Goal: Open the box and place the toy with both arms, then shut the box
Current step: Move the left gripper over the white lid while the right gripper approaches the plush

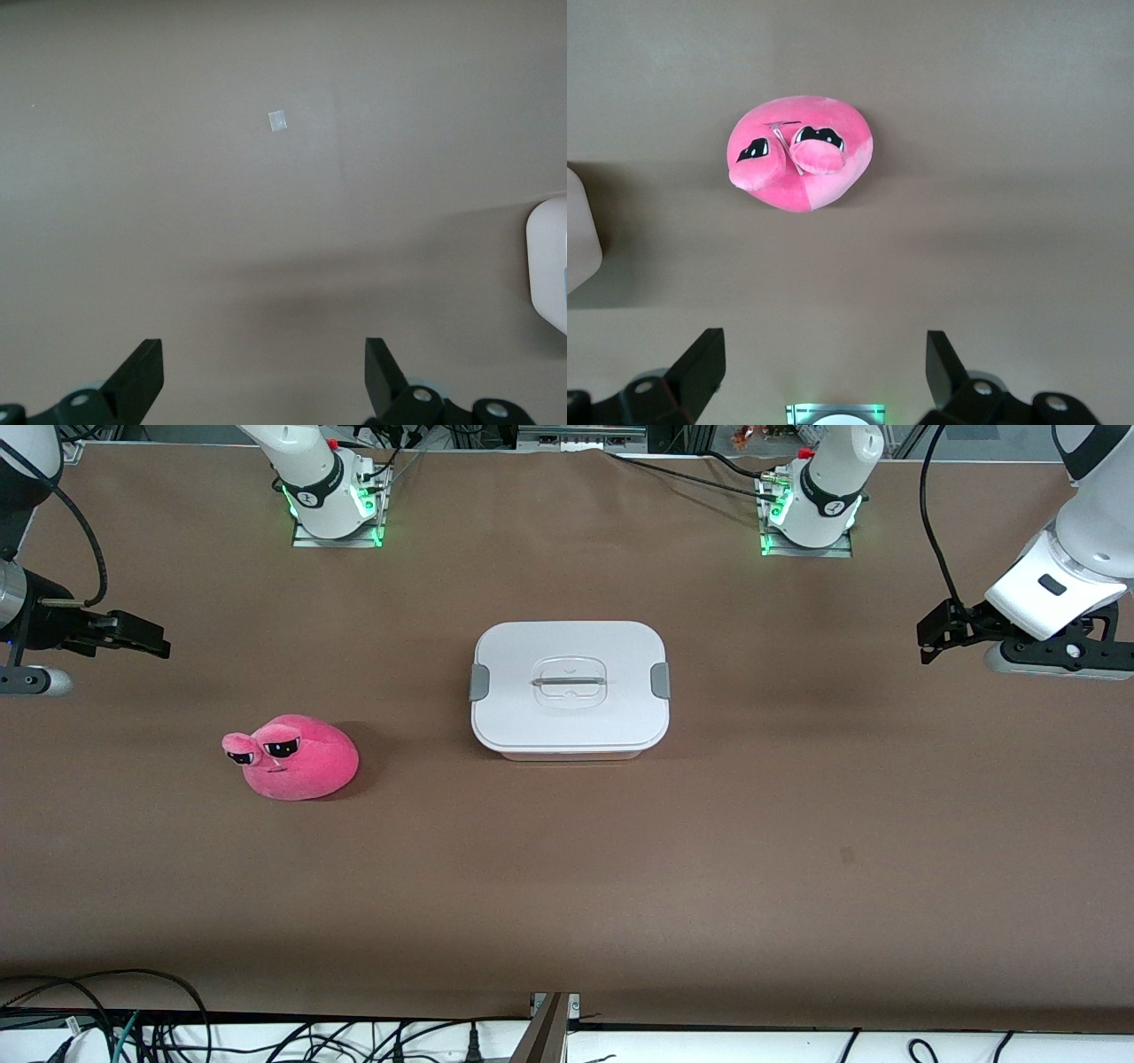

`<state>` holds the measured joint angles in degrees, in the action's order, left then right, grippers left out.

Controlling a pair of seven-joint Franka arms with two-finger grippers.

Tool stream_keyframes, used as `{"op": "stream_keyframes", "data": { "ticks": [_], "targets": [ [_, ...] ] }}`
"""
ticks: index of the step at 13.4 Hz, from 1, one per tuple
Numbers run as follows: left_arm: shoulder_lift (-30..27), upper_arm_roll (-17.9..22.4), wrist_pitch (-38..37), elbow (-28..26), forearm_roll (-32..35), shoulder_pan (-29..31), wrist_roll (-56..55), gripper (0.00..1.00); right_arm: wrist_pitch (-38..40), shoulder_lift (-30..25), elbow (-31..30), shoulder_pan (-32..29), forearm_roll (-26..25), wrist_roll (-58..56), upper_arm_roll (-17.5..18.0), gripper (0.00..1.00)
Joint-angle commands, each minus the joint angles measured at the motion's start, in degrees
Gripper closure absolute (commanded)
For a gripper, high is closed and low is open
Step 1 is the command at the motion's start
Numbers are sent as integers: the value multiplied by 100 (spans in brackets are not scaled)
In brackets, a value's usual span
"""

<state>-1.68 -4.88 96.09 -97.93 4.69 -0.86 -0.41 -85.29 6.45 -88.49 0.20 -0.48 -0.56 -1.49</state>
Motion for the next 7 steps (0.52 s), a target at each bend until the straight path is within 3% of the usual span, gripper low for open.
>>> {"op": "stream_keyframes", "data": {
  "ticks": [1,7],
  "targets": [
    [-25,4,-82,37,-126,-20,-30,0,30,84,243,-81,-58,-49,87,0],
    [18,-4,-99,46,-126,-81,23,0,13,93,254,-99,-58,-41,69,0]
  ]
}}
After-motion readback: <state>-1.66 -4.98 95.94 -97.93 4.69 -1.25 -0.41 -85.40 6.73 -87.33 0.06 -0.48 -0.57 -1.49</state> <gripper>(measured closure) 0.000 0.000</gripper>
